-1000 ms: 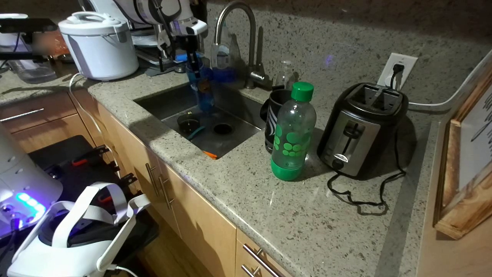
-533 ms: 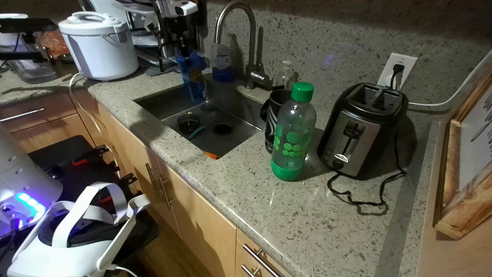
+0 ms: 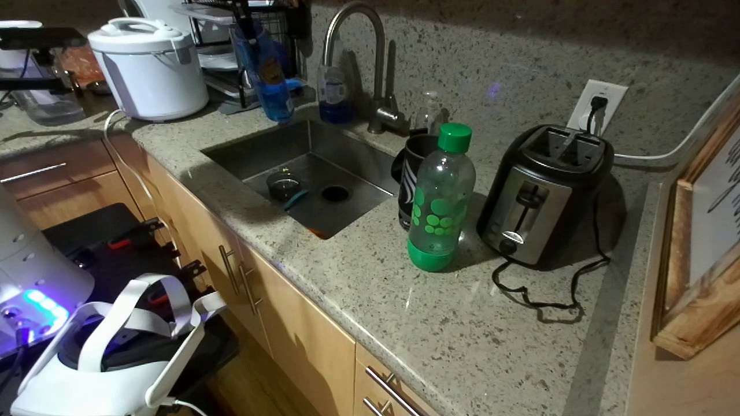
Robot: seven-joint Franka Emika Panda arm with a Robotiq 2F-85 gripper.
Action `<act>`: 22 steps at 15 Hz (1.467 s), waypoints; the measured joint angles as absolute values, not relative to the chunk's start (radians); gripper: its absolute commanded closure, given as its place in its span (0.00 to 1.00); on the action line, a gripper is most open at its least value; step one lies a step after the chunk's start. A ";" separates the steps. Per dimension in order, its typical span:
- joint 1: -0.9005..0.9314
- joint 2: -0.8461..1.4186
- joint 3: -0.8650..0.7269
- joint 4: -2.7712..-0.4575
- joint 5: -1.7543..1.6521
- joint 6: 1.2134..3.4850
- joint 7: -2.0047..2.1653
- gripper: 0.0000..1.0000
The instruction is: Put the black flask on the right side of the countertop and the blue bottle on the left side
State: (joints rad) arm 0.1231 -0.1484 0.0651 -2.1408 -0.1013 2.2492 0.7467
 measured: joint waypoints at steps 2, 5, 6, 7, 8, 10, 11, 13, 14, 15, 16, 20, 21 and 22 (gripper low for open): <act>0.123 -0.182 0.081 -2.142 -0.083 2.242 0.727 0.94; 0.127 -0.185 0.111 -2.142 -0.021 2.239 0.672 0.94; 0.127 -0.180 0.121 -2.140 -0.002 2.231 0.658 0.94; 0.128 -0.173 0.130 -2.137 0.013 2.219 0.649 0.94; 0.128 -0.163 0.138 -2.133 0.021 2.206 0.648 0.94; 0.129 -0.137 0.148 -2.119 0.035 2.174 0.636 0.94; 0.130 -0.121 0.149 -2.108 0.048 2.154 0.621 0.94; 0.130 -0.084 0.150 -2.081 0.051 2.113 0.614 0.94; 0.130 -0.065 0.151 -2.067 0.048 2.093 0.614 0.94; 0.131 -0.051 0.153 -2.046 0.042 2.078 0.615 0.94; 0.134 -0.038 0.156 -2.026 0.030 2.061 0.618 0.94; 0.163 -0.013 0.187 -1.976 -0.087 2.011 0.688 0.94; 0.173 -0.013 0.197 -1.973 -0.125 2.004 0.716 0.94; 0.184 -0.013 0.206 -1.972 -0.162 1.998 0.744 0.94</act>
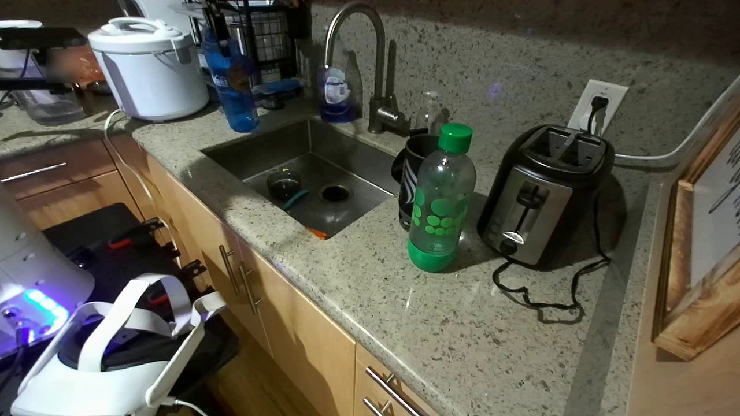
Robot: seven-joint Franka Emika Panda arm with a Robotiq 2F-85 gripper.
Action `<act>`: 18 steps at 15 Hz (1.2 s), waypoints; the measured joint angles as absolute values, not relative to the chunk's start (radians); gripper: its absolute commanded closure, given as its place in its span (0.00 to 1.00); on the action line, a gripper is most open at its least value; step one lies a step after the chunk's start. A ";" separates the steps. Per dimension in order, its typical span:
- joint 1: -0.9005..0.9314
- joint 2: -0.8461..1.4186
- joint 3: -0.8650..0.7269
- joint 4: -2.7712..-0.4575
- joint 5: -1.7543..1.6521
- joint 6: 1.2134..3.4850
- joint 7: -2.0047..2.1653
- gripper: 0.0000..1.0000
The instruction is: Put the black flask on the right side of the countertop and the blue bottle on the left side
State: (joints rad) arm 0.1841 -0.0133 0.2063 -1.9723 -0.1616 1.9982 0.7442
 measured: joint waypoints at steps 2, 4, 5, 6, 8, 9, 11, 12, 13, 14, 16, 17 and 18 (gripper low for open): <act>0.202 -0.013 0.222 -1.971 -0.217 1.988 0.790 0.94; 0.214 -0.013 0.228 -1.971 -0.233 1.983 0.808 0.94; 0.214 -0.013 0.228 -1.971 -0.233 1.983 0.809 0.94; 0.214 -0.013 0.226 -1.970 -0.233 1.983 0.809 0.94; 0.210 -0.013 0.217 -1.970 -0.232 1.983 0.808 0.94; 0.206 -0.013 0.212 -1.969 -0.229 1.983 0.807 0.94; 0.200 -0.013 0.199 -1.968 -0.214 1.983 0.803 0.94; 0.198 -0.013 0.192 -1.967 -0.200 1.984 0.793 0.94; 0.193 -0.013 0.186 -1.965 -0.180 1.985 0.781 0.94; 0.189 -0.012 0.182 -1.962 -0.154 1.985 0.763 0.94; 0.182 -0.012 0.174 -1.958 -0.095 1.987 0.720 0.94; 0.180 -0.012 0.171 -1.956 -0.069 1.988 0.702 0.94; 0.179 -0.012 0.170 -1.955 -0.047 1.988 0.689 0.94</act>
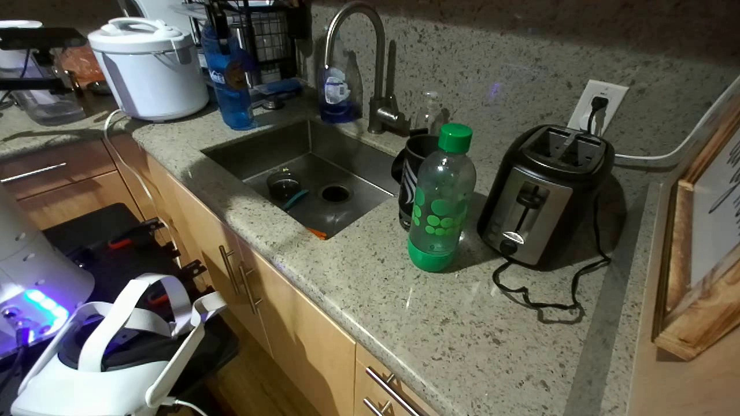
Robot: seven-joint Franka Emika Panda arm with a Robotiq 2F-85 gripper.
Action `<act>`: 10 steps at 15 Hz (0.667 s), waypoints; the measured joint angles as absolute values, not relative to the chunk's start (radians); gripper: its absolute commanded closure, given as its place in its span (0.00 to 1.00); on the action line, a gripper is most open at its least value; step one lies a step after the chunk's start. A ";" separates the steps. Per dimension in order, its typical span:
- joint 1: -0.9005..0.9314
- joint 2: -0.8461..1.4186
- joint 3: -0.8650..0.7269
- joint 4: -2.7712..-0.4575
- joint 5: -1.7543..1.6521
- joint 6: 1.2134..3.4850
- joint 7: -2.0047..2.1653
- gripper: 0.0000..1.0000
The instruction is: Put the black flask on the right side of the countertop and the blue bottle on the left side
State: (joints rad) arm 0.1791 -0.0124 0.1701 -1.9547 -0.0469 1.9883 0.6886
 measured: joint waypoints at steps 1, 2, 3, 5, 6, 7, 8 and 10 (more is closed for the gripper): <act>0.179 -0.012 0.170 -1.955 -0.035 1.988 0.686 0.94; 0.180 -0.012 0.170 -1.955 -0.031 1.988 0.686 0.94; 0.180 -0.011 0.171 -1.955 -0.031 1.988 0.686 0.94; 0.180 -0.008 0.171 -1.955 -0.032 1.988 0.686 0.94; 0.180 -0.007 0.171 -1.955 -0.033 1.988 0.686 0.94; 0.180 -0.006 0.172 -1.955 -0.034 1.988 0.686 0.94; 0.181 -0.006 0.172 -1.955 -0.034 1.988 0.686 0.94; 0.184 -0.003 0.175 -1.955 -0.047 1.988 0.689 0.94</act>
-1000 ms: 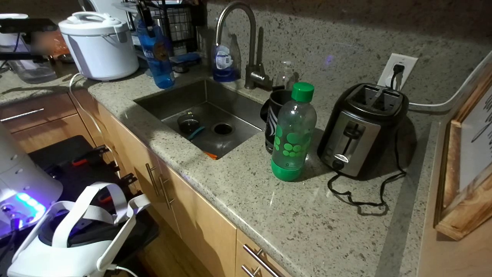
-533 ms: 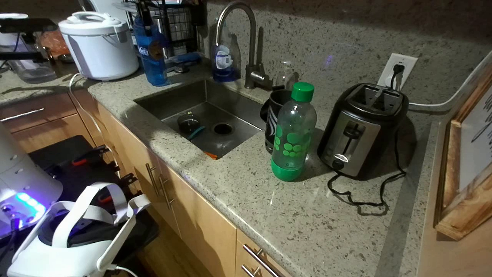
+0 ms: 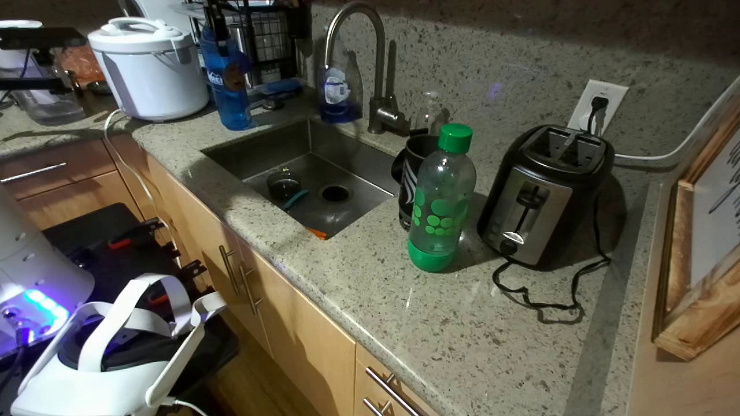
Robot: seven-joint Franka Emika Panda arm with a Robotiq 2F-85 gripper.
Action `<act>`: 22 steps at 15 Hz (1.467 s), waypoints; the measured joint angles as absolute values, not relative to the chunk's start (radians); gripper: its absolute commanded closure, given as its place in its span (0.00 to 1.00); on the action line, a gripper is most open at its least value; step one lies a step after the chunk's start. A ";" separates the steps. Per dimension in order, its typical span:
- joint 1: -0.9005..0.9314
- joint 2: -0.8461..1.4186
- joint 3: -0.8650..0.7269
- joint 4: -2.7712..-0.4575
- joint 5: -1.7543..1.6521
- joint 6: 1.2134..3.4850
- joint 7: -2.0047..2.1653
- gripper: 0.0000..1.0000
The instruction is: Put the black flask on the right side of the countertop and the blue bottle on the left side
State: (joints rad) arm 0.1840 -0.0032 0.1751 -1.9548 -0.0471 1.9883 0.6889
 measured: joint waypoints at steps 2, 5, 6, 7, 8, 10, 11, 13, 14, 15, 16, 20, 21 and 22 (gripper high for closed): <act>0.191 0.000 0.179 -1.955 -0.100 1.988 0.706 0.94; 0.197 0.000 0.191 -1.955 -0.140 1.989 0.722 0.94; 0.197 0.000 0.192 -1.955 -0.141 1.988 0.722 0.94; 0.197 0.000 0.192 -1.955 -0.141 1.988 0.722 0.94; 0.197 0.000 0.192 -1.955 -0.140 1.988 0.722 0.94; 0.197 0.000 0.192 -1.955 -0.140 1.988 0.722 0.93; 0.196 0.000 0.192 -1.955 -0.139 1.988 0.721 0.93; 0.196 0.000 0.191 -1.955 -0.137 1.988 0.719 0.60; 0.196 0.000 0.191 -1.954 -0.136 1.989 0.718 0.59; 0.196 0.000 0.191 -1.954 -0.135 1.989 0.717 0.56; 0.195 0.001 0.191 -1.954 -0.134 1.989 0.716 0.50; 0.194 0.002 0.190 -1.954 -0.132 1.989 0.715 0.30; 0.194 0.002 0.190 -1.954 -0.132 1.989 0.715 0.29; 0.194 0.002 0.190 -1.954 -0.132 1.989 0.714 0.28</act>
State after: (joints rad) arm 0.1936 0.0016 0.1898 -1.9545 -0.1317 1.9885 0.7145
